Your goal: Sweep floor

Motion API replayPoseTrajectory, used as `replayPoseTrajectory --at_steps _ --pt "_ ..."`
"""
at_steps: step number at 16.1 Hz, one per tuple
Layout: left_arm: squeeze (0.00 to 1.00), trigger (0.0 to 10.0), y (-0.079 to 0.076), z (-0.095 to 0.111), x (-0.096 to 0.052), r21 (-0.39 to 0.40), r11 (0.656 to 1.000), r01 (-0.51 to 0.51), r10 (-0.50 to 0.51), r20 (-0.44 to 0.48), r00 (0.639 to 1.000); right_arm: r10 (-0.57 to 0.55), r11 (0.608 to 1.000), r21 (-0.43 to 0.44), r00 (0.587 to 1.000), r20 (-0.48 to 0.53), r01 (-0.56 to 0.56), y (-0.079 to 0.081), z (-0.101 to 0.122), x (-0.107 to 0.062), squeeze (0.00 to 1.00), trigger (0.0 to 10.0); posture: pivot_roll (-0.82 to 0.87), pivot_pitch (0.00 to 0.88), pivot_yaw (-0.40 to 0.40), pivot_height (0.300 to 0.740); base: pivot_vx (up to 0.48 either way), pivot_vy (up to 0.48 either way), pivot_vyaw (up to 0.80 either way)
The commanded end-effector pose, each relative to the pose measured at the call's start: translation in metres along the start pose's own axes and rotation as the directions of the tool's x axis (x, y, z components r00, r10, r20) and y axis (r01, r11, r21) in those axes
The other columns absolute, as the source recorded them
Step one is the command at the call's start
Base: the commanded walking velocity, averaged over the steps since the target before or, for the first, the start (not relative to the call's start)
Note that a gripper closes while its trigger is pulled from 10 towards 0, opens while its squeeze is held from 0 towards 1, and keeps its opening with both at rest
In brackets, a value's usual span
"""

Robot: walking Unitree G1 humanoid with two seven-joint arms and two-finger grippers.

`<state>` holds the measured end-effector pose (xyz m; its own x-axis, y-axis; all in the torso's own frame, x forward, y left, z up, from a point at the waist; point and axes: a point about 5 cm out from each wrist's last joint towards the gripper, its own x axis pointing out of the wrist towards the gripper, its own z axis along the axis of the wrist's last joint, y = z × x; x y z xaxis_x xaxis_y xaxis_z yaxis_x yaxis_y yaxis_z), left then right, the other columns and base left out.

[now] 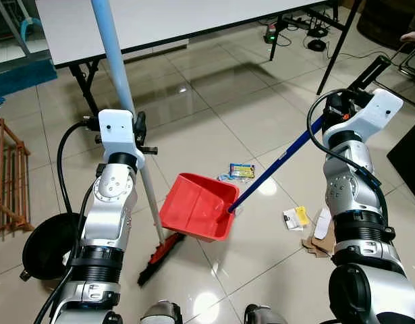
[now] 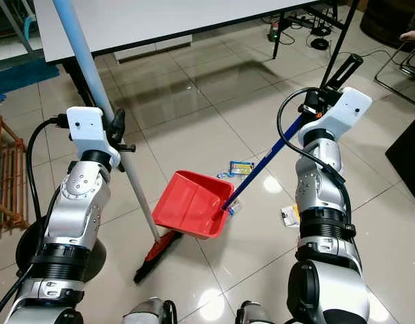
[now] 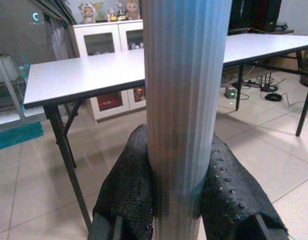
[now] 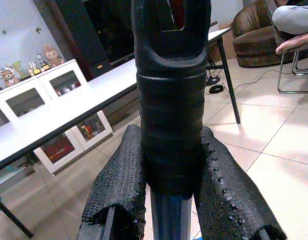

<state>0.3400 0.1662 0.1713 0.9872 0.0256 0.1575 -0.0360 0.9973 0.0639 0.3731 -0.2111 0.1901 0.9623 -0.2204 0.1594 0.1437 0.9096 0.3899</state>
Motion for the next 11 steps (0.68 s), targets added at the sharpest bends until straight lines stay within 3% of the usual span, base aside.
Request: replayPoseTrajectory --at_steps 1,11 --pt "0.00 10.0 0.0025 0.0066 0.0017 0.004 1.000 -0.005 0.005 0.027 1.000 0.016 1.000 0.020 0.998 0.063 -0.018 0.0049 0.0140 0.0032 0.00 10.0 -0.01 0.109 0.029 0.740 0.000 0.000 0.00" --pt "0.00 10.0 -0.0006 0.0067 0.0027 -0.014 1.000 0.010 -0.009 0.024 1.000 0.015 1.000 0.021 0.998 0.065 -0.017 0.0039 0.0146 0.0038 0.00 10.0 -0.01 0.106 0.030 0.740 0.000 0.000 0.00"
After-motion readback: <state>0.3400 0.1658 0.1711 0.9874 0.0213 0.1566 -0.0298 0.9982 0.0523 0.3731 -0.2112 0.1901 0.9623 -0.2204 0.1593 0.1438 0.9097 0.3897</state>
